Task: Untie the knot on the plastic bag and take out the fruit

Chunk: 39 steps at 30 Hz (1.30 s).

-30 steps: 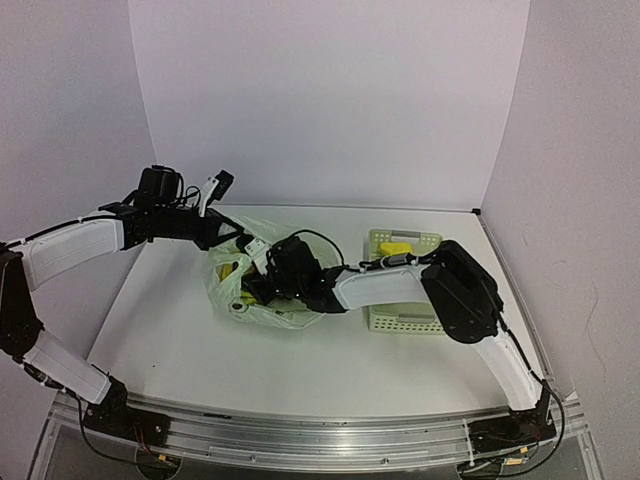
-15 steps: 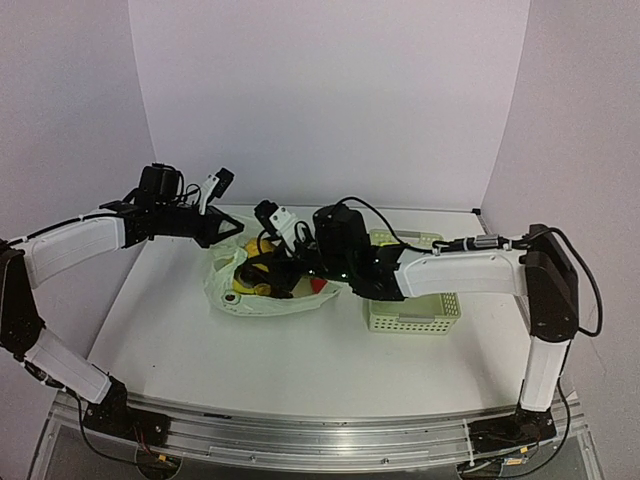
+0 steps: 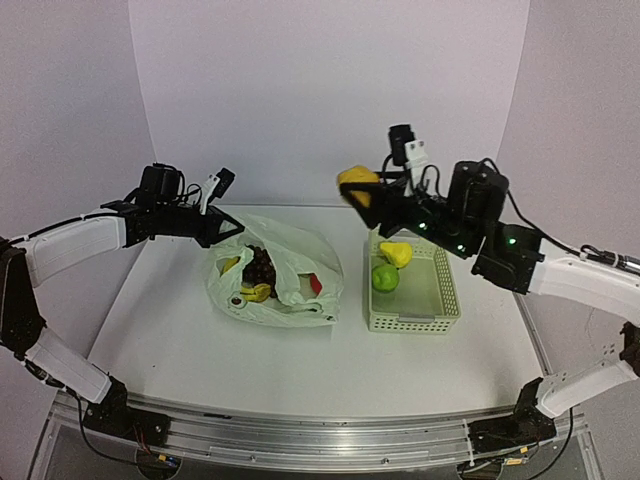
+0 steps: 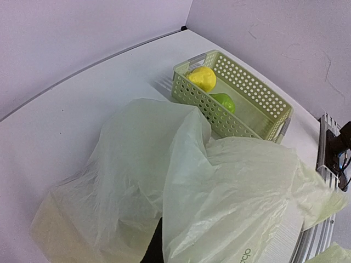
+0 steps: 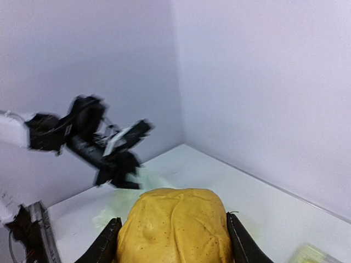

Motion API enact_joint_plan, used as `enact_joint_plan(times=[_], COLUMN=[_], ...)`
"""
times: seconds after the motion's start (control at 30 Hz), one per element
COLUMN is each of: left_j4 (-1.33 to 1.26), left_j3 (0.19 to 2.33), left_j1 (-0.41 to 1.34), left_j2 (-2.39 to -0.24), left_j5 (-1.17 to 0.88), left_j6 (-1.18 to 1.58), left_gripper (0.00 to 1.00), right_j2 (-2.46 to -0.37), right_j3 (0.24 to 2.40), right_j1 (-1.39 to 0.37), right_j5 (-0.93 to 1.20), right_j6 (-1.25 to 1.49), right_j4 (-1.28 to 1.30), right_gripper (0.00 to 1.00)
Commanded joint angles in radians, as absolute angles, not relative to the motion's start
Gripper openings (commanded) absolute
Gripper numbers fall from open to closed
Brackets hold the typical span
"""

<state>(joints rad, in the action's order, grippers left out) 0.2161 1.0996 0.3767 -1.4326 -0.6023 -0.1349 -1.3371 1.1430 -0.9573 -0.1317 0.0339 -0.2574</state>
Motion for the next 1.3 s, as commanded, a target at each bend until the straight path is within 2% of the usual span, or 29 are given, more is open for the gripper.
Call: enact_joint_plan(times=[0.0,0.13,0.23,0.33,0.43,0.5,0.6,0.63,0.87,1.0,1.07,1.1,1.2,1.27], left_j4=[0.176,0.176,0.179,0.185,0.189,0.191,0.191,0.191,0.197,0.210,0.221,0.225,0.246,0.254], left_j3=[1.122,1.121,1.126,1.133,1.138,1.138,1.137,1.138,1.133,1.127,1.125,1.125,1.128,1.133], left_j1=[0.375,0.376,0.376,0.376,0.376,0.376,0.376,0.376,0.377,0.376,0.376,0.376,0.376,0.376], left_j2=[-1.412,-1.409,-1.408,-1.408,-1.410,-1.410,-1.411,-1.411,-1.406,-1.404,-1.403,-1.401,-1.401,-1.402], left_j5=[-0.621,-0.624,-0.627,-0.630,-0.633,-0.635,-0.636,-0.637,-0.645,-0.653,-0.659,-0.663,-0.676,-0.683], left_j6=[-0.148,-0.144,-0.144,-0.146,-0.150,-0.155,-0.161,-0.162,-0.175,-0.191,-0.211,-0.221,-0.267,-0.288], left_gripper=[0.00,0.00,0.00,0.00,0.00,0.00,0.00,0.00,0.00,0.00,0.00,0.00,0.00,0.00], right_j2=[-1.298,-1.361,-1.435,-1.511,-1.579,-1.606,-1.632,-1.634,-1.583,-1.568,-1.560,-1.553,-1.580,-1.646], right_j3=[1.093,1.092,1.092,1.119,1.163,1.199,1.267,1.286,1.391,1.488,1.500,1.493,1.438,1.465], right_j1=[-0.823,-0.693,-0.630,-0.591,-0.579,-0.577,-0.578,-0.578,-0.591,-0.736,-0.847,-0.891,-0.946,-0.972], right_j5=[-0.595,-0.668,-0.608,-0.550,-0.548,-0.537,-0.521,-0.528,-0.458,-0.341,-0.196,-0.045,0.188,0.267], right_j6=[0.227,0.377,0.436,0.471,0.473,0.463,0.455,0.452,0.374,0.192,0.052,0.012,0.067,0.128], right_j4=[0.073,0.355,0.431,0.484,0.529,0.555,0.624,0.649,0.723,0.640,0.527,0.425,0.104,0.010], right_gripper=[0.17,0.16,0.18,0.23,0.40,0.61,0.86,0.88,0.90,0.79,0.75,0.73,0.57,0.48])
